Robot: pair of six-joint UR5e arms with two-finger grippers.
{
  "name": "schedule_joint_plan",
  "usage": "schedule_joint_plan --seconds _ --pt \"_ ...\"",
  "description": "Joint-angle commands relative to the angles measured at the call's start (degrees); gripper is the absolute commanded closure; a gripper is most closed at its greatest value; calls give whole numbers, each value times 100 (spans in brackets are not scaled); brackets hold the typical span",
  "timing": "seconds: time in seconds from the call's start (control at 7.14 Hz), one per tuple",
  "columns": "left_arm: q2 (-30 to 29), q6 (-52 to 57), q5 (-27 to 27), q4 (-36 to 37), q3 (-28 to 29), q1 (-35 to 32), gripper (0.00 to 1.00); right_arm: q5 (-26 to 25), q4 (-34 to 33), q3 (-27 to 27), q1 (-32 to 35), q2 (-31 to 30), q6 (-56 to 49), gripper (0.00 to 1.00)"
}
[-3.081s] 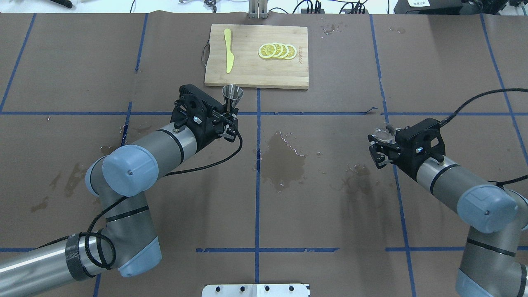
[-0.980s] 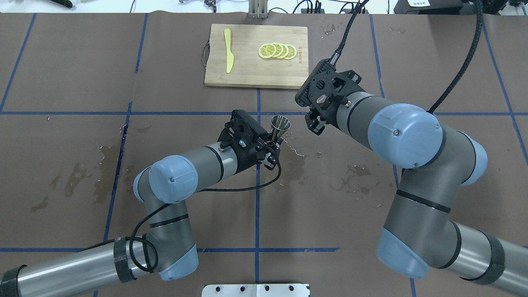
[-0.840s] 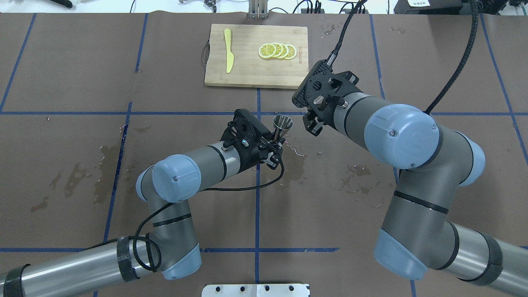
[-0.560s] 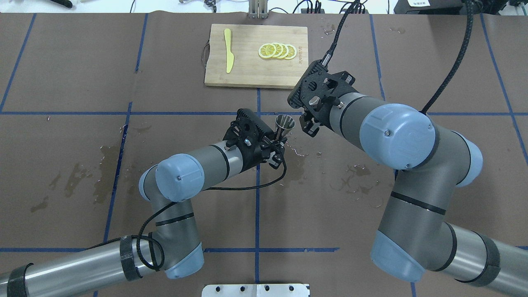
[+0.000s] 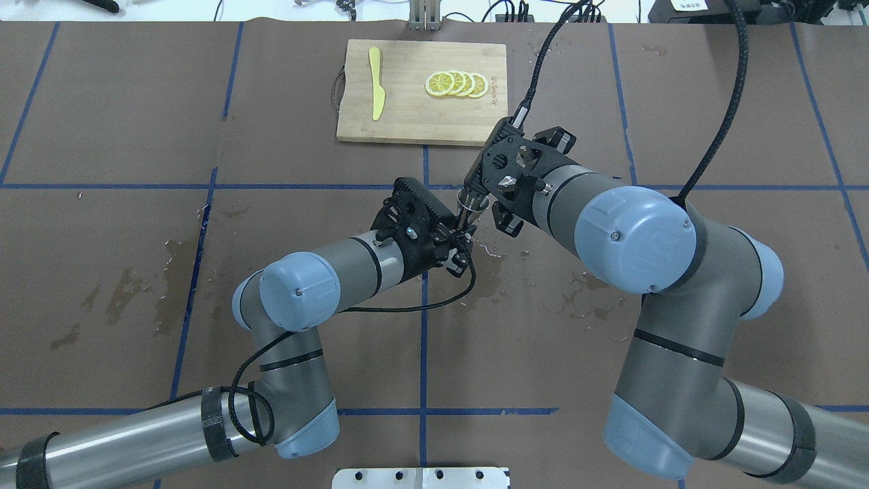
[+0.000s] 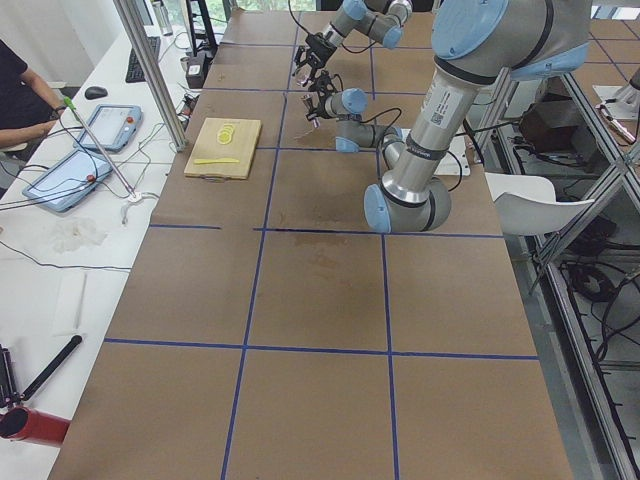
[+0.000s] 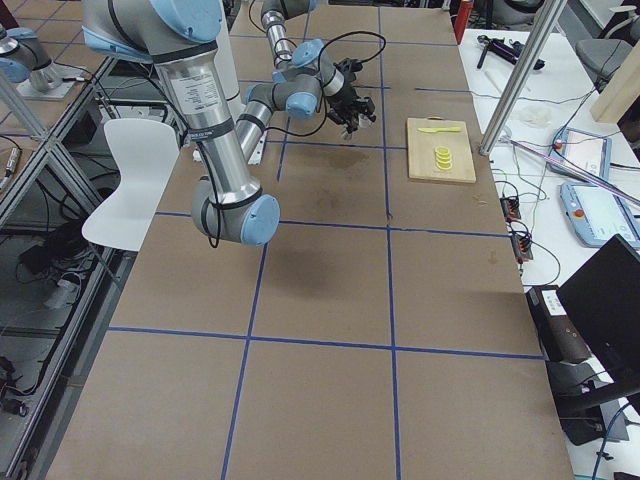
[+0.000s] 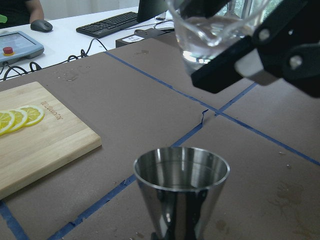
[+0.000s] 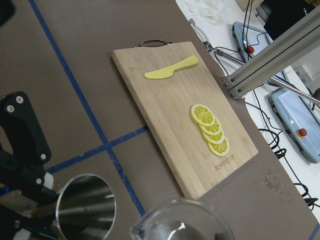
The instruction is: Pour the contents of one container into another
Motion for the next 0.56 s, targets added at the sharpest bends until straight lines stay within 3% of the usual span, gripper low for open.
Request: schedule_joint_plan --seconds 0.0,0.42 --pt "1 0 0 -2 -3 0 100 -172 -89 -24 -109 56 -209 100" --pt "1 0 -9 -2 -3 0 100 -242 -98 -59 -117 74 -324 100"
